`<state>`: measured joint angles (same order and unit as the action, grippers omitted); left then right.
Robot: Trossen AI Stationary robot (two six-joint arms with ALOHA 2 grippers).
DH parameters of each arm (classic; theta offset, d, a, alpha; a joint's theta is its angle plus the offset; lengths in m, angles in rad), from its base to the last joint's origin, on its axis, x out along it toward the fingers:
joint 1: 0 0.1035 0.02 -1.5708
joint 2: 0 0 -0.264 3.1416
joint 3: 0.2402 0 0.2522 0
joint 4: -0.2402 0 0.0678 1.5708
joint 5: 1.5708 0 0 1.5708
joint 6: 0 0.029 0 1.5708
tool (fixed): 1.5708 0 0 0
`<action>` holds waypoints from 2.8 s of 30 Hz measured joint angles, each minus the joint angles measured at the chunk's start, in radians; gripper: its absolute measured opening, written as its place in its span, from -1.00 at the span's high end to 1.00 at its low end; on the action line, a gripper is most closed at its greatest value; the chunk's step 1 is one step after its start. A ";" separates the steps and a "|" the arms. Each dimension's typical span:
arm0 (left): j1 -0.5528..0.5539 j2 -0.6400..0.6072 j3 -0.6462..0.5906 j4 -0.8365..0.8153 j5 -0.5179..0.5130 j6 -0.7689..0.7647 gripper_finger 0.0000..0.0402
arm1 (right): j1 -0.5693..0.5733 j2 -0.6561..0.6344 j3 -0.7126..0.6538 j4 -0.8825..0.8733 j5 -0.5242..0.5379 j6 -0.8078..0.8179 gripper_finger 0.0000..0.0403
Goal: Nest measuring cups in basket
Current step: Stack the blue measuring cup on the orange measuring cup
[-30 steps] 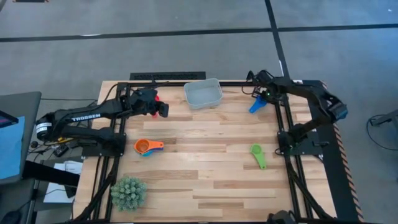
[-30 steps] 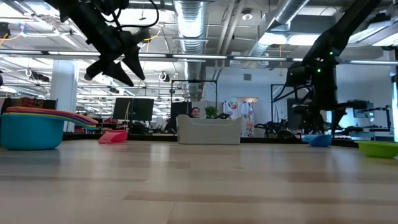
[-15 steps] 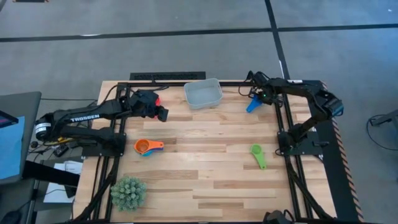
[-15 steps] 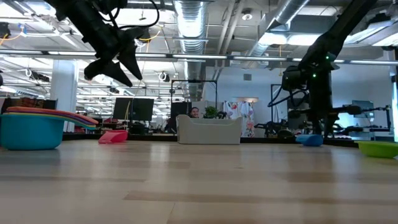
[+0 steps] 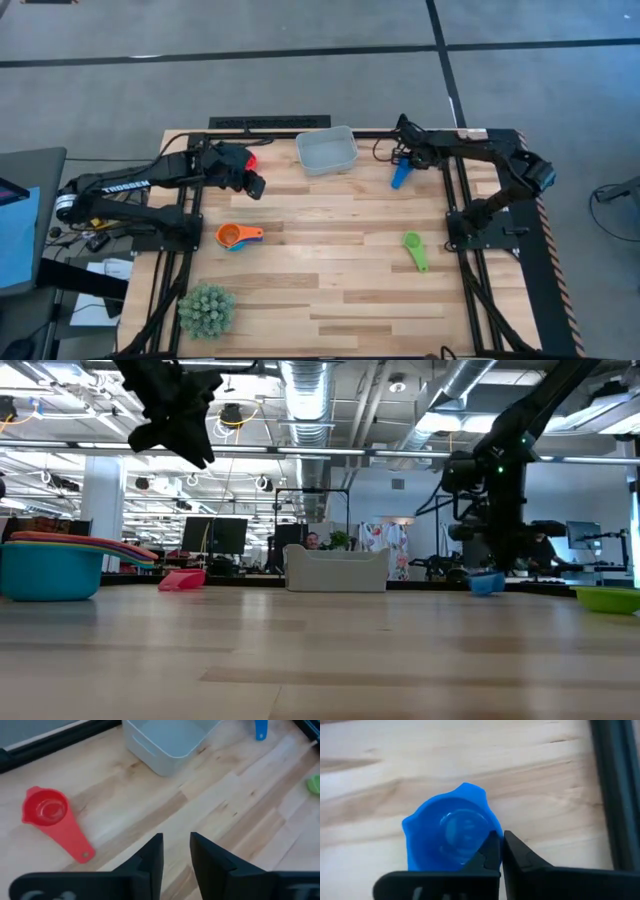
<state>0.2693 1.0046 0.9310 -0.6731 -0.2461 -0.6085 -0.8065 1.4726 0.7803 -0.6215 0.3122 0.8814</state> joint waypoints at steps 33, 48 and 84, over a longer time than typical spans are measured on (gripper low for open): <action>-0.265 -0.108 -0.124 -0.462 -0.037 -0.443 0.63 | 0.669 0.213 0.704 0.084 0.076 -0.393 0.97; -0.171 0.024 -0.377 -0.032 0.147 -0.303 0.88 | 0.666 0.239 0.764 0.067 0.049 -0.413 0.97; -0.624 -0.160 -0.151 -0.459 0.201 -0.657 1.00 | 0.694 0.381 0.840 0.248 -0.129 -0.302 0.97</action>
<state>-0.3551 0.8443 0.7803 -1.1318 -0.0456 -1.2660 -0.1125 1.8533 1.6200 -0.3737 0.1833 0.5797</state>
